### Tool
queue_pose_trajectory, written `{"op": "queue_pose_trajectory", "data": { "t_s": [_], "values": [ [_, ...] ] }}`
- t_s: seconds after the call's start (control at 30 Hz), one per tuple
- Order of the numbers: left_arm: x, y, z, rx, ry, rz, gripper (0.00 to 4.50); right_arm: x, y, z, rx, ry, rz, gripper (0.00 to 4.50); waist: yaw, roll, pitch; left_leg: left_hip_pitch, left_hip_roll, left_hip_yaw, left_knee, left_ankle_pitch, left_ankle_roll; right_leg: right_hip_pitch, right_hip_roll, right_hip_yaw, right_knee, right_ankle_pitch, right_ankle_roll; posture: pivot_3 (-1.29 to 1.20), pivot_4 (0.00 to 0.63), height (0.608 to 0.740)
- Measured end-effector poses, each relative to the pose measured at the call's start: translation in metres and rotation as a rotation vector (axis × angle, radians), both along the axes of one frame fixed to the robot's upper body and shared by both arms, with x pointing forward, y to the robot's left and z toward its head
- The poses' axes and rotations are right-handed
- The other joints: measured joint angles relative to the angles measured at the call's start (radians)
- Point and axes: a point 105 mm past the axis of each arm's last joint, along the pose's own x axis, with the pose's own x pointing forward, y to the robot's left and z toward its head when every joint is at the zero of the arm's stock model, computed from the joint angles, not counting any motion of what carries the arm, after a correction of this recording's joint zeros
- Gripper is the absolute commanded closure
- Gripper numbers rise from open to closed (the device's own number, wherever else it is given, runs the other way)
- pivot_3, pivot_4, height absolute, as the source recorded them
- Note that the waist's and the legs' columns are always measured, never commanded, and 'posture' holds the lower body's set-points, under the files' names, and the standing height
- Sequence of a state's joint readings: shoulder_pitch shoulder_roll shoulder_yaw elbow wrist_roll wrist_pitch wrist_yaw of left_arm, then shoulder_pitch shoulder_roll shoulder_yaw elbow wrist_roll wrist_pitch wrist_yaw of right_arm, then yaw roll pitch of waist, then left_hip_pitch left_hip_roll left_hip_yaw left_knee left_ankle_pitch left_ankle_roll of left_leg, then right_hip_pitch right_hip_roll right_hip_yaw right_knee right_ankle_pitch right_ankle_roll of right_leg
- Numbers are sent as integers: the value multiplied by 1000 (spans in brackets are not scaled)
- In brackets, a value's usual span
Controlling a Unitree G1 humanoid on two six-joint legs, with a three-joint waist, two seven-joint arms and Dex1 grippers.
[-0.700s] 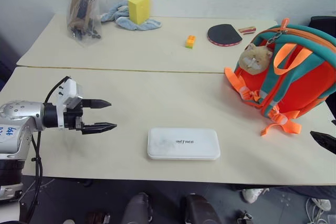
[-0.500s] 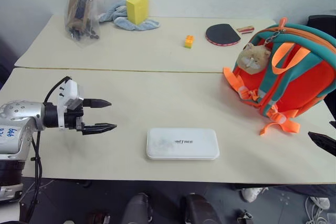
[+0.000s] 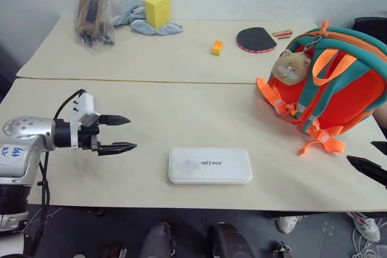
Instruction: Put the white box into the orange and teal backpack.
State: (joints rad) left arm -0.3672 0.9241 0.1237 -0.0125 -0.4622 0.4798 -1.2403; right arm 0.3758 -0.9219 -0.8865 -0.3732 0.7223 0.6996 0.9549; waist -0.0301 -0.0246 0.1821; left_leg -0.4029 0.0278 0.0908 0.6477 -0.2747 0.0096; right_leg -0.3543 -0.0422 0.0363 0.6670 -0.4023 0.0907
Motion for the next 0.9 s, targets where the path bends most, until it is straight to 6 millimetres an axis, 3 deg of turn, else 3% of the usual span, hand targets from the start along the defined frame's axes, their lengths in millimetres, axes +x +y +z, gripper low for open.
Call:
{"op": "queue_pose_trajectory", "data": {
  "t_s": [0.37,0.43,0.73,0.9],
  "values": [
    [-19,-44,-37,64,91,-237,3813,20,70,-31,-106,111,335,4469,2,0,0,0,0,0,2,0,0,0,0,0,1,0,0,0,150,740],
    [-22,-52,-46,90,91,-282,4483,24,82,-40,-131,135,402,4500,2,0,0,0,0,0,2,0,0,0,0,0,1,0,0,0,150,740],
    [-22,-59,-64,160,85,-302,4483,48,101,-80,-261,190,457,4500,1,0,0,-2,0,0,3,0,0,-2,0,0,3,0,0,0,150,740],
    [-17,-70,-70,132,90,-274,4483,56,113,-88,-266,177,481,4500,3,0,0,-2,0,0,5,0,0,-2,0,0,4,0,0,0,150,740]
  ]
}}
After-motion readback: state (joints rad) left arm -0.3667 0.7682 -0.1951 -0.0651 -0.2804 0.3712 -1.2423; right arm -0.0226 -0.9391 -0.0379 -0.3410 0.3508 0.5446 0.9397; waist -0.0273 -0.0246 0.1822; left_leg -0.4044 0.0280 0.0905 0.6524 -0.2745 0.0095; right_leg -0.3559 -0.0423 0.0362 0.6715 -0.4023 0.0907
